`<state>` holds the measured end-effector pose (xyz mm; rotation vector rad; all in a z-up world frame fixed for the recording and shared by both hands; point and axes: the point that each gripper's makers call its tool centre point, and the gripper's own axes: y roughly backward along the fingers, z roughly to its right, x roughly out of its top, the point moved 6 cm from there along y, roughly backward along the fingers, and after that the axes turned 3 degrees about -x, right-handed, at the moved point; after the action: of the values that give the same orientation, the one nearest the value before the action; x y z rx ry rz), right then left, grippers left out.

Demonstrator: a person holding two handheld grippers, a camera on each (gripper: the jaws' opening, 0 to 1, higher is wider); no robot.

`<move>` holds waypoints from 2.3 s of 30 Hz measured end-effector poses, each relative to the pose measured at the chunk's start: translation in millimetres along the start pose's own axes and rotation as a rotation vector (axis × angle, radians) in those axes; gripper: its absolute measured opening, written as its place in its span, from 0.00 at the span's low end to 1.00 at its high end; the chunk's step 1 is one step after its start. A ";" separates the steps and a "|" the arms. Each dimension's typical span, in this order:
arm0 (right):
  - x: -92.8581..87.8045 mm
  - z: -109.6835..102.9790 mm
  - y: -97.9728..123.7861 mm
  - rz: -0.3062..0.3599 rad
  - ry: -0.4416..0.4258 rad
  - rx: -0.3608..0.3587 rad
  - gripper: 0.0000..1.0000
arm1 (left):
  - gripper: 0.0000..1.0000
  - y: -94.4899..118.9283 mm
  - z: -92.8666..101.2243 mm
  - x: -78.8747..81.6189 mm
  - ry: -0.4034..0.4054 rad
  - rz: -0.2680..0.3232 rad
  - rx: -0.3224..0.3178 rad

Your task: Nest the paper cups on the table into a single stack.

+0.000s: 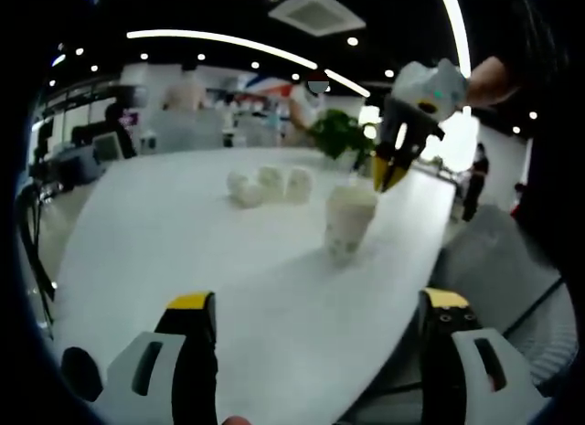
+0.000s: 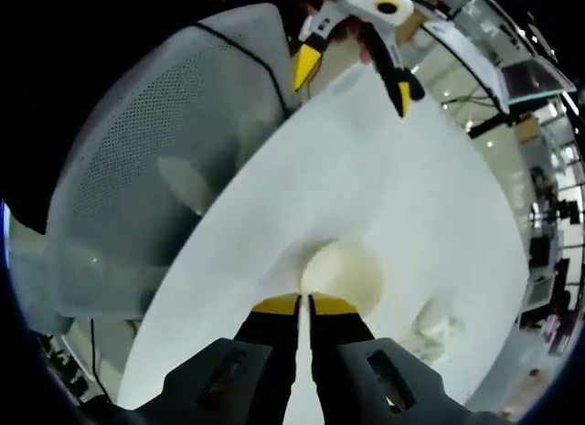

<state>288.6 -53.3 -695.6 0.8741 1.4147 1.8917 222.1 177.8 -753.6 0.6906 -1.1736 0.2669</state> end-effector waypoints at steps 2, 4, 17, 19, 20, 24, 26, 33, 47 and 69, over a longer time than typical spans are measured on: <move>0.7 0.0 -0.2 0.002 0.001 0.001 0.00 | 0.90 0.1 -0.3 0.3 0.000 0.002 0.000; 1.1 0.2 -0.2 0.002 0.002 0.003 0.00 | 0.90 0.2 -0.8 -0.3 0.001 0.000 0.002; -0.5 0.8 5.4 0.038 -0.063 -0.016 0.00 | 0.90 1.3 -0.9 -1.7 0.008 0.003 0.011; -0.3 2.3 10.7 0.074 -0.118 -0.036 0.00 | 0.90 1.9 -0.4 -1.6 0.008 0.005 0.011; -1.1 3.2 13.9 0.089 -0.150 -0.048 0.01 | 0.90 2.1 -0.3 -2.1 0.007 0.002 0.011; -6.5 1.5 18.9 0.088 -0.165 -0.055 0.01 | 0.90 2.0 -0.2 -2.3 0.006 0.002 0.009; -10.3 -0.2 21.7 0.085 -0.181 -0.069 0.02 | 0.90 1.1 0.0 -1.1 0.003 0.002 0.007; -13.6 -8.7 26.2 0.122 -0.294 -0.103 0.04 | 0.90 -0.8 -2.6 3.9 -0.008 0.007 0.002; -53.3 -23.1 40.1 0.171 -0.629 -0.297 0.13 | 0.90 -0.1 -3.1 6.5 -0.018 0.000 -0.006; -87.5 -44.6 47.7 0.335 -1.071 -0.516 0.36 | 0.90 -3.1 -5.0 18.8 -0.034 -0.005 -0.042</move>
<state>300.9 -159.1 -671.5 1.5528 0.1393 1.4466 234.7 175.6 -738.6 0.6636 -1.2067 0.2266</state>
